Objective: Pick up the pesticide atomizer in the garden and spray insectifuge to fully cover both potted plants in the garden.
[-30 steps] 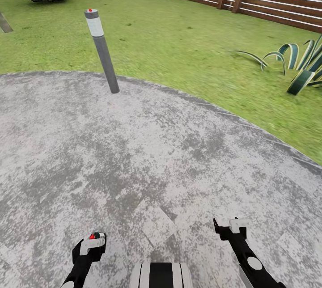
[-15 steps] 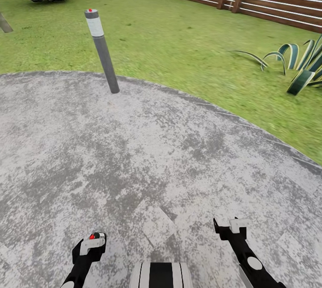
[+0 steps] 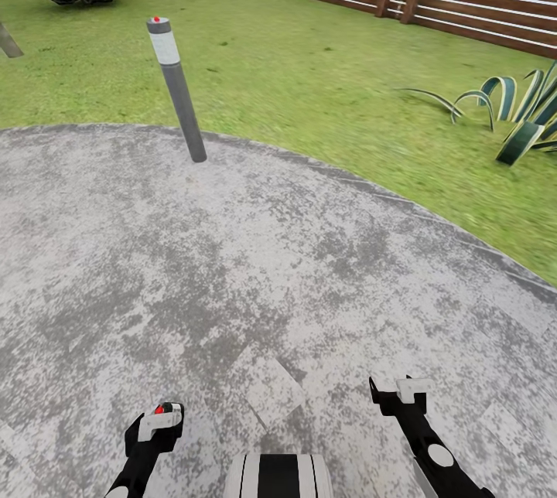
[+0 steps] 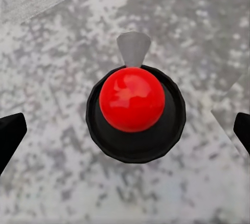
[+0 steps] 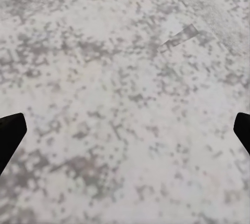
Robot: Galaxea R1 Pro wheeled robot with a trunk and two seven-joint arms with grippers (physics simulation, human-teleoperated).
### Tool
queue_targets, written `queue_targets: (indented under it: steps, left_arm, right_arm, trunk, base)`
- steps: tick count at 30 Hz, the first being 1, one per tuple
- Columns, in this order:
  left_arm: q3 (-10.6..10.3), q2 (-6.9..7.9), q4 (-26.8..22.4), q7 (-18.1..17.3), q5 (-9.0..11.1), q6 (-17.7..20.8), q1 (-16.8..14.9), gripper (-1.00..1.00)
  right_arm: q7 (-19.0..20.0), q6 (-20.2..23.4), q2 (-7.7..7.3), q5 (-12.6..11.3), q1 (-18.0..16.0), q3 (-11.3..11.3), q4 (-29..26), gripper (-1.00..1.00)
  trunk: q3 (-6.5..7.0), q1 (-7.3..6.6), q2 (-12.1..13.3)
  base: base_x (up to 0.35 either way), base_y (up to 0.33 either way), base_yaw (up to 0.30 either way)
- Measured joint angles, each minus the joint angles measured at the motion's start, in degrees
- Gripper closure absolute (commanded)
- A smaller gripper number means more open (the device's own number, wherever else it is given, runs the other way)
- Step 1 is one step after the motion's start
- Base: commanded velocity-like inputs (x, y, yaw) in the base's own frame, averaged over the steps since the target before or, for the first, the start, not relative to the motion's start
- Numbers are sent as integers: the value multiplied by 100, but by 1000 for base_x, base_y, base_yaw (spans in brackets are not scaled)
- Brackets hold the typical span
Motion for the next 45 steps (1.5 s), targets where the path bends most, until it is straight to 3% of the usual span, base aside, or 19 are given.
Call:
queue_targets:
  steps: [11, 12, 40, 45]
  left_arm:
    - [-1, 0, 0, 0, 3, -4, 0, -100]
    - [-1, 0, 0, 0, 4, -4, 0, 100]
    - [-4, -2, -8, 1, 2, -13, 0, 100]
    - [-10, -9, -9, -3, 0, -13, 0, 100]
  right_arm:
    - [3, 0, 0, 0, 0, 0, -5, -100]
    - [3, 0, 1, 0, 0, 0, -4, -100]
    - [3, 0, 0, 0, 0, 0, 3, -100]
    - [-5, 0, 0, 1, 0, 0, 2, -100]
  trunk:
    - [0, 0, 0]
    - [0, 0, 0]
    - [0, 0, 0]
    - [110, -13, 6]
  base:
    - [31, 0, 0]
    - [1, 0, 0]
    - [0, 0, 0]
    - [0, 0, 0]
